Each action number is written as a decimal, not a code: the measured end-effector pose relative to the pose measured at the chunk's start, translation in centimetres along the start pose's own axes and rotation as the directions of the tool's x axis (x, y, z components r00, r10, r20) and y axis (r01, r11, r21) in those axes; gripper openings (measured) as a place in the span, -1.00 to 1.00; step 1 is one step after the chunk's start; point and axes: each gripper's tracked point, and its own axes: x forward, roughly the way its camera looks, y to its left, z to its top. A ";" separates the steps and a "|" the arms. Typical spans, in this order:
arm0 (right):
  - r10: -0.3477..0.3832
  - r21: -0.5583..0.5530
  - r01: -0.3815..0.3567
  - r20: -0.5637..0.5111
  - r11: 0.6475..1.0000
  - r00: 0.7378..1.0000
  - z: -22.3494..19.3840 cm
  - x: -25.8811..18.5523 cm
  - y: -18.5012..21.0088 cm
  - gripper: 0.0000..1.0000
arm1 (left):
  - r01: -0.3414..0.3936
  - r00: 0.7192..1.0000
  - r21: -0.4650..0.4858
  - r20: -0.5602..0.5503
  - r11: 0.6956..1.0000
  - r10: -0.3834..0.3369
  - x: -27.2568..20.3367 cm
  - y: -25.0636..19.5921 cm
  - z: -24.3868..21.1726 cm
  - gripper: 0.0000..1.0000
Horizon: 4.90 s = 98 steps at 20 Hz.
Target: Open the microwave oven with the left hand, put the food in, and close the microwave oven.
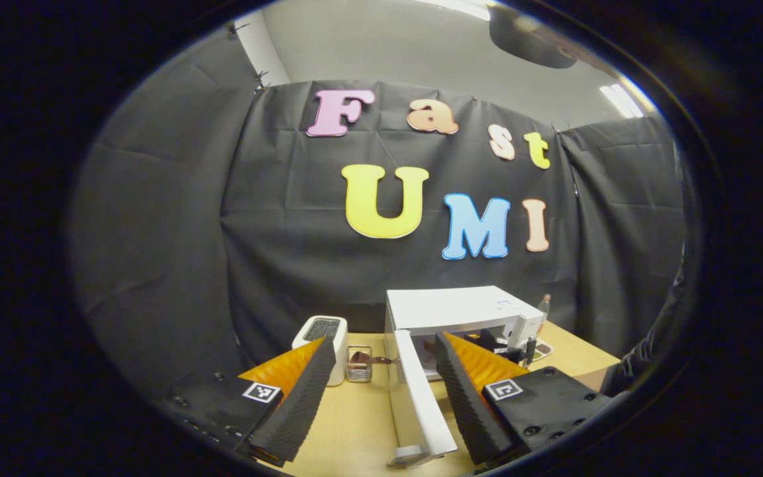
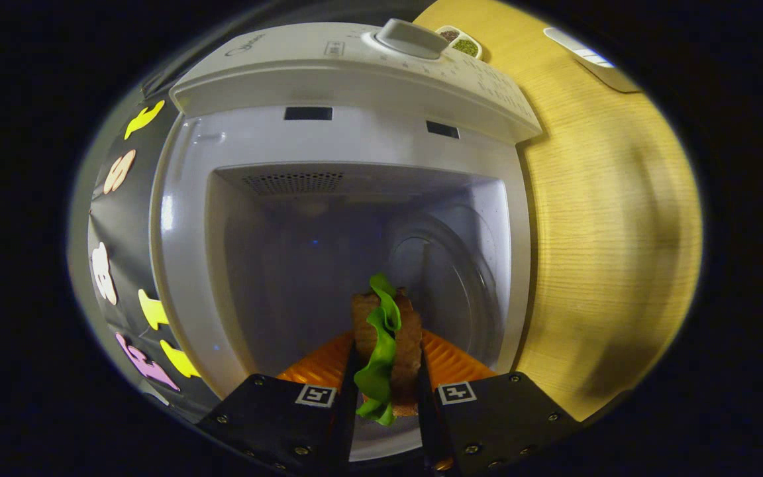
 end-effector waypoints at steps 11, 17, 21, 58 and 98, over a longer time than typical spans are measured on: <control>-0.050 -0.067 0.050 0.003 0.997 0.999 -0.5 3.5 -1.9 0.21 | 0.011 1.000 -0.060 -0.021 0.998 -0.013 -0.1 0.8 -1.3 0.90; -0.140 -0.357 0.102 -0.081 0.929 0.987 -0.5 -0.4 -2.7 0.74 | 0.074 0.997 -0.070 0.011 0.995 -0.073 1.4 -1.4 -0.6 0.90; -0.138 -0.534 0.074 -0.080 0.842 0.987 0.8 -4.9 -1.1 0.75 | 0.118 0.993 -0.086 0.036 0.989 -0.115 1.9 -3.6 -0.2 0.95; 0.377 -0.997 -0.075 -0.078 -0.023 0.923 18.5 -36.9 18.4 0.97 | -0.056 0.998 0.016 0.010 0.998 0.056 2.3 -7.5 -2.4 0.93; 0.404 -0.999 -0.032 -0.028 0.003 0.915 18.8 -33.6 20.7 0.97 | 0.182 0.932 0.058 -0.328 0.982 -0.153 2.2 -13.5 -17.5 -0.85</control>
